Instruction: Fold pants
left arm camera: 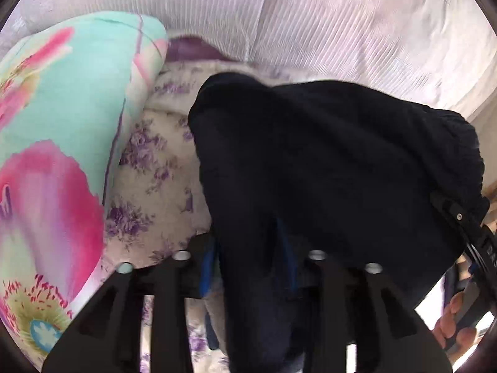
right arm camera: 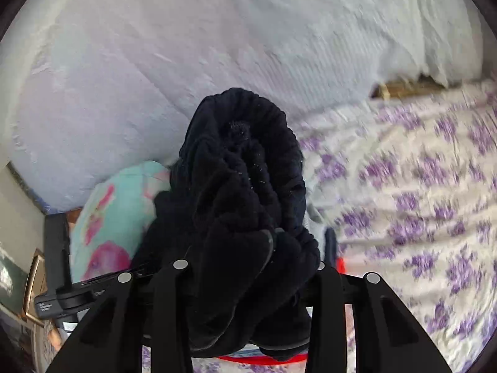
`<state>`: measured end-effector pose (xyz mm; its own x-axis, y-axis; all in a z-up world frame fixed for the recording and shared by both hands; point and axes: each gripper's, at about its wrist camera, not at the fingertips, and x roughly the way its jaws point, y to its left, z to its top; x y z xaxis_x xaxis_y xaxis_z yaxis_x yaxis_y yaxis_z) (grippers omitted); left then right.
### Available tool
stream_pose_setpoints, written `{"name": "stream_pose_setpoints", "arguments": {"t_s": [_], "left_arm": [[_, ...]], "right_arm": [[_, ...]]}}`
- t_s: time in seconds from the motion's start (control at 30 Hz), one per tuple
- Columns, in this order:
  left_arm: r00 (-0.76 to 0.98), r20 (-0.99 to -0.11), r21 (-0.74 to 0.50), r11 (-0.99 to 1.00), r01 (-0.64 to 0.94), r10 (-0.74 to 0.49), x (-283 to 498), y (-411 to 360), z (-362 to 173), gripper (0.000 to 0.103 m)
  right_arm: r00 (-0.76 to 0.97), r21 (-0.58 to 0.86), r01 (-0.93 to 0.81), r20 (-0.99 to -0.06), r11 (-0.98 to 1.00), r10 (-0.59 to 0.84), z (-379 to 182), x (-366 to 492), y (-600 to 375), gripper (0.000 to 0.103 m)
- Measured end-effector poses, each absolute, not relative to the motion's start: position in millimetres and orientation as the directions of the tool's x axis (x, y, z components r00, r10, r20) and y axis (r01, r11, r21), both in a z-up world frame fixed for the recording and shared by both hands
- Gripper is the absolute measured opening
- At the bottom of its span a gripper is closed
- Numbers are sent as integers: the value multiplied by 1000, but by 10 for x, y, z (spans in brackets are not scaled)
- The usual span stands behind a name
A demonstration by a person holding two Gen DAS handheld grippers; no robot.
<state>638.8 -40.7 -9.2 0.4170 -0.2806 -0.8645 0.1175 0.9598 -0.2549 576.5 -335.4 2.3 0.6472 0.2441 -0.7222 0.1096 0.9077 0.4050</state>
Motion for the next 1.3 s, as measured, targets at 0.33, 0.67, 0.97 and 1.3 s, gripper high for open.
{"name": "stream_pose_setpoints", "arguments": {"t_s": [0.33,0.67,0.97,1.3], "left_arm": [[542,-823,-130,985,114,-172,6196,-387,183,83],[847,-531,192,969,152,-28,3886,-302,857,99],[840,-542,146,983,111,-15,1603,-340,535,99],[865,-502,84,995,45,3,826,-325,549,99]], "right_arm": [[782,376,35,-587,926,209,502,5346,-3441,96],[843,-154,128,-503,980,-189,940,3234,-2920,99],[816,-40,125,-565,991,-126,316,1506,-2404,99],[834,0,173,-532,985,-146,342,782,-2297,99]]}}
